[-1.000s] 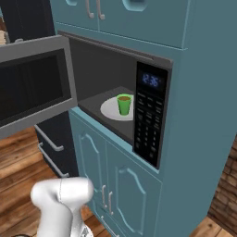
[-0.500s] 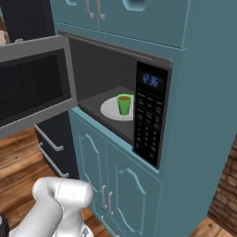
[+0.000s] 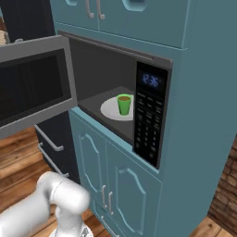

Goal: Place the microwavable item in the microwave. Then, close the microwave door and press the start button.

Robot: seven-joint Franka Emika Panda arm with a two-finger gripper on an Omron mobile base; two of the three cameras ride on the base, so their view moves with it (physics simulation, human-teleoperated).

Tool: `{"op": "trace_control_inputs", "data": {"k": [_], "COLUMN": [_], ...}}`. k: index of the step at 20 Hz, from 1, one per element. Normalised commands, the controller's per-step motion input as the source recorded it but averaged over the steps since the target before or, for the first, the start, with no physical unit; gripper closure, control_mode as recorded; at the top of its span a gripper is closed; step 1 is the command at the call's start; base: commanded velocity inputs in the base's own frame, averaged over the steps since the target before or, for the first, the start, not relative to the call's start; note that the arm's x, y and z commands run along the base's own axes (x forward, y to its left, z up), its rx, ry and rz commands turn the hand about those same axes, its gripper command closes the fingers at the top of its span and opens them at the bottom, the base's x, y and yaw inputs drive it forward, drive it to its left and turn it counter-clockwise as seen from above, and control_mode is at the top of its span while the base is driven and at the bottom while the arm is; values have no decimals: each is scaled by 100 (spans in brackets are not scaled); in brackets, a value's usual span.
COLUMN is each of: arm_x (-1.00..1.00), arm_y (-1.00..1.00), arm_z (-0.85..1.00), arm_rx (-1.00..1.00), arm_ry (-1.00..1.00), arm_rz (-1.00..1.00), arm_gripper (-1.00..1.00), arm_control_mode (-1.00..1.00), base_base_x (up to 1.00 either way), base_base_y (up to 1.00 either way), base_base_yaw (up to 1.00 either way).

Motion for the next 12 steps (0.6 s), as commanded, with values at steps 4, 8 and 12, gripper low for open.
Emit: {"op": "trace_control_inputs", "data": {"k": [4, 8, 12], "arm_x": [100, 100, 99], "arm_y": [56, 13, 0], "arm_z": [-46, -33, -42], "arm_rx": [2, 0, -4], "arm_ry": [23, 9, 10], "arm_rz": [-2, -11, -3], "arm_gripper": [-100, -100, -100], "arm_control_mode": [-100, -100, -100], "base_base_x": [0, 0, 0], "base_base_y": [0, 0, 0], "base_base_yaw": [0, 0, 0]}}
